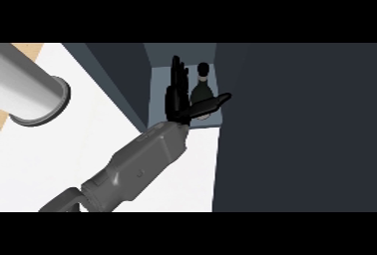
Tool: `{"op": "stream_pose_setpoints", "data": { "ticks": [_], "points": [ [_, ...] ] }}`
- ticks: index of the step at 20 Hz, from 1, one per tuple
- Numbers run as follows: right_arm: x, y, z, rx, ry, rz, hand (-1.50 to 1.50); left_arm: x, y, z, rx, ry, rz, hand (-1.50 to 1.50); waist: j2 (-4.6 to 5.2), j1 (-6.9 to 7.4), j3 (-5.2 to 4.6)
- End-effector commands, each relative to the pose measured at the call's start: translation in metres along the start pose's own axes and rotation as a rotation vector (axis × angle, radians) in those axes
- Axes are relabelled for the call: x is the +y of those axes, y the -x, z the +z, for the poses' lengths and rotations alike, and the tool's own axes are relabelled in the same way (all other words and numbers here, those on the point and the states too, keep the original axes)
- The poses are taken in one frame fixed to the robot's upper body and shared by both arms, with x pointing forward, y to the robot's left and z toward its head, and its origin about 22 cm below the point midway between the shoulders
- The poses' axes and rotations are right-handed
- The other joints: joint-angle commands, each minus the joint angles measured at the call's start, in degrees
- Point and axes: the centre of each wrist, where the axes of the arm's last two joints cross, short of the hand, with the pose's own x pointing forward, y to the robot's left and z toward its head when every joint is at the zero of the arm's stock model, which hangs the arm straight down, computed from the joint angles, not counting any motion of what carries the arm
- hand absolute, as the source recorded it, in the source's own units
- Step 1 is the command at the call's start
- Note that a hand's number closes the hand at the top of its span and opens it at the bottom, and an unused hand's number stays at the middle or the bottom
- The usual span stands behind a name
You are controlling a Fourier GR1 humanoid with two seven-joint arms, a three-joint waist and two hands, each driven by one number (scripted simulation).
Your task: Pick up the wine, place it into the cabinet and close the cabinet
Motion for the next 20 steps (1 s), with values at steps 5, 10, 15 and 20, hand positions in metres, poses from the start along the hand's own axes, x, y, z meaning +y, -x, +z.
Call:
{"op": "stream_pose_setpoints", "data": {
  "ticks": [5, 10, 15, 20],
  "points": [
    [-0.006, -0.004, 0.005, -0.003, 0.031, 0.016, -1.5, -0.007, 0.005, 0.018, -0.019, 0.067, -0.006, -1.5, -0.48, 1.78, 0.03],
    [-0.013, -0.014, 0.004, 0.017, 0.039, 0.02, -1.5, -0.004, 0.013, 0.036, -0.027, 0.07, 0.007, -1.5, -0.66, 2.71, 0.03],
    [-0.007, -0.009, 0.013, 0.024, 0.069, 0.023, -1.5, 0.007, 0.011, 0.04, -0.026, 0.095, 0.01, -1.5, -1.0, 4.15, 0.04],
    [-0.008, -0.016, 0.012, 0.02, 0.06, 0.022, -1.5, 0.005, 0.007, 0.046, -0.071, 0.13, 0.015, -1.5, -1.0, 4.17, 0.04]
  ]
}}
